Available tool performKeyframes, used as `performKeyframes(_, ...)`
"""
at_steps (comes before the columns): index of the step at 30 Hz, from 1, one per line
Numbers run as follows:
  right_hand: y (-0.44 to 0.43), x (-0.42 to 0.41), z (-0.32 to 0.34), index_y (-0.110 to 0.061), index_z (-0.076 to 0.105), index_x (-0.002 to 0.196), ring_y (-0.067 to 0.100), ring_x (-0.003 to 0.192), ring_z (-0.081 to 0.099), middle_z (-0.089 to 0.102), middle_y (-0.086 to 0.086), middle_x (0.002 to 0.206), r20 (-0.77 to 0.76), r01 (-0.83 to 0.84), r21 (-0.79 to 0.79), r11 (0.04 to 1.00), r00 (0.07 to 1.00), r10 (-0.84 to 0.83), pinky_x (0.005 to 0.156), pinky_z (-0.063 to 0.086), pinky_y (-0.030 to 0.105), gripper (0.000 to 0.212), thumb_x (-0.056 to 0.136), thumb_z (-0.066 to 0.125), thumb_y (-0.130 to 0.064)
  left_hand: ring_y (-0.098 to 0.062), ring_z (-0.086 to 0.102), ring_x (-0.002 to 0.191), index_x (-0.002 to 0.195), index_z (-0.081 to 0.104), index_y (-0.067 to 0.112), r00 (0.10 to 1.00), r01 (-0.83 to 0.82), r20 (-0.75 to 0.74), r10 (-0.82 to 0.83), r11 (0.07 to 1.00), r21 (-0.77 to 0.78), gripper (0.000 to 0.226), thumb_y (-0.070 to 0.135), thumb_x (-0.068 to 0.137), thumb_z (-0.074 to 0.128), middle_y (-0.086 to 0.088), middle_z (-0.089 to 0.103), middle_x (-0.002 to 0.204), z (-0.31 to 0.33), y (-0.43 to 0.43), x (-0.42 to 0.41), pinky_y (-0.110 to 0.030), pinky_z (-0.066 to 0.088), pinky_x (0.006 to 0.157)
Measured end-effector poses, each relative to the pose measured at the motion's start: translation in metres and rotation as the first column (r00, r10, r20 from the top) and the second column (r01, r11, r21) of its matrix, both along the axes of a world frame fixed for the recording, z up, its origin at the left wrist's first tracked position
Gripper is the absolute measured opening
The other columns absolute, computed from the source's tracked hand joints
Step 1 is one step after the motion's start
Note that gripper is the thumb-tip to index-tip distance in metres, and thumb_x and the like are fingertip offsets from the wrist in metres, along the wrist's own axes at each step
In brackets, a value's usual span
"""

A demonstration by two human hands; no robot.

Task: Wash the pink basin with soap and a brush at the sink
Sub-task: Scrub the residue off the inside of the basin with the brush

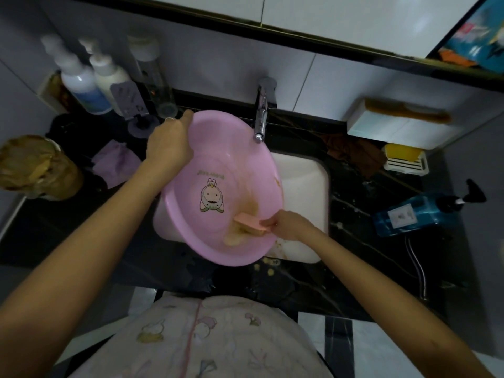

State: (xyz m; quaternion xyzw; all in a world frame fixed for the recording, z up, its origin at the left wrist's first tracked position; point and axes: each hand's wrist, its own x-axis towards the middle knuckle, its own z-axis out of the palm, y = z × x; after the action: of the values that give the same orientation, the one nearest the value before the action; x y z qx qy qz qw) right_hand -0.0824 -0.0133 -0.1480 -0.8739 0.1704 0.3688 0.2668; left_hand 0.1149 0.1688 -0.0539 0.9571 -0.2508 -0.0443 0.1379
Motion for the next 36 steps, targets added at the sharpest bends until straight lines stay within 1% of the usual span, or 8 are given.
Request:
performKeyframes(3, 0.011, -0.012, 0.007, -0.031, 0.056, 0.130, 0.010, 0.049, 0.037, 0.048, -0.006, 0.066, -0.010, 0.140, 0.166, 0.976, 0.990, -0.140, 0.041, 0.028, 0.016, 0.044, 0.093, 0.040, -0.013, -0.047, 0.056, 0.090, 0.134, 0.038, 0.010, 1.000, -0.002, 0.000, 0.002, 1.000, -0.013, 0.063, -0.008, 0.076, 0.054, -0.029, 0.052, 0.108, -0.001, 0.002, 0.000, -0.042, 0.040, 0.063)
performKeyframes(6, 0.001, -0.028, 0.018, -0.032, 0.061, 0.123, 0.008, 0.043, 0.028, 0.043, -0.005, 0.061, -0.099, 0.156, 0.280, 0.947, 0.986, -0.133, 0.038, 0.022, 0.017, 0.045, 0.090, 0.042, -0.008, -0.047, 0.056, 0.092, 0.135, 0.037, 0.010, 1.000, -0.014, -0.007, 0.014, 1.000, -0.011, 0.063, -0.007, 0.077, 0.055, -0.029, 0.052, 0.109, -0.001, 0.004, -0.002, -0.040, 0.039, 0.062)
performKeyframes(8, -0.019, -0.031, 0.025, -0.031, 0.063, 0.121, 0.006, 0.042, 0.029, 0.045, -0.007, 0.059, -0.143, 0.157, 0.230, 0.960, 0.982, -0.127, 0.039, 0.023, 0.016, 0.045, 0.090, 0.043, -0.005, -0.047, 0.056, 0.093, 0.136, 0.037, 0.010, 1.000, -0.020, -0.011, 0.020, 1.000, -0.004, 0.064, -0.007, 0.077, 0.055, -0.029, 0.052, 0.109, -0.001, 0.005, -0.002, -0.040, 0.039, 0.062)
performKeyframes(14, -0.062, 0.002, 0.000, -0.041, 0.056, 0.125, 0.018, 0.088, 0.059, 0.061, -0.005, 0.096, 0.071, 0.151, -0.091, 0.984, 0.987, -0.145, 0.068, 0.038, 0.027, 0.035, 0.097, 0.043, -0.025, -0.047, 0.055, 0.092, 0.135, 0.037, 0.009, 1.000, -0.005, -0.007, 0.005, 1.000, 0.004, 0.064, -0.008, 0.076, 0.054, -0.030, 0.052, 0.107, 0.001, 0.003, -0.002, -0.041, 0.039, 0.062)
performKeyframes(19, -0.077, 0.033, -0.012, -0.037, 0.046, 0.137, 0.031, 0.095, 0.062, 0.063, 0.012, 0.105, 0.307, -0.001, -0.451, 0.892, 0.939, 0.156, 0.070, 0.041, 0.034, 0.041, 0.101, 0.031, -0.024, -0.047, 0.055, 0.093, 0.136, 0.036, 0.011, 1.000, -0.020, -0.012, 0.020, 1.000, 0.017, 0.066, -0.008, 0.075, 0.054, -0.029, 0.052, 0.108, 0.003, 0.000, -0.003, -0.042, 0.041, 0.064)
performKeyframes(25, -0.063, -0.007, -0.028, -0.048, 0.041, 0.136, 0.024, 0.087, 0.062, 0.064, 0.004, 0.109, 0.133, -0.124, -0.310, 0.943, 0.976, 0.172, 0.054, 0.034, 0.028, 0.048, 0.099, 0.035, -0.018, -0.047, 0.055, 0.094, 0.136, 0.036, 0.012, 0.999, -0.039, -0.015, 0.039, 0.999, 0.022, 0.065, -0.007, 0.076, 0.054, -0.029, 0.051, 0.110, 0.005, -0.001, -0.005, -0.040, 0.038, 0.062)
performKeyframes(30, -0.065, 0.028, -0.025, -0.043, 0.028, 0.145, 0.030, 0.092, 0.059, 0.056, 0.011, 0.107, 0.314, -0.009, -0.515, 0.857, 0.928, 0.198, 0.065, 0.037, 0.033, 0.051, 0.100, 0.032, -0.019, -0.047, 0.055, 0.093, 0.137, 0.034, 0.014, 0.999, -0.044, -0.021, 0.045, 0.998, 0.048, 0.067, -0.007, 0.076, 0.053, -0.028, 0.051, 0.110, 0.006, -0.002, -0.005, -0.040, 0.039, 0.062)
performKeyframes(36, -0.024, -0.004, -0.037, -0.025, 0.048, 0.135, 0.028, 0.106, 0.059, 0.060, 0.010, 0.120, 0.200, -0.087, -0.368, 0.926, 0.965, 0.170, 0.080, 0.043, 0.032, 0.048, 0.100, 0.026, -0.049, -0.046, 0.056, 0.093, 0.137, 0.036, 0.012, 0.999, -0.042, -0.011, 0.043, 0.998, 0.037, 0.066, -0.007, 0.076, 0.053, -0.028, 0.052, 0.111, 0.008, -0.003, -0.007, -0.039, 0.038, 0.062)
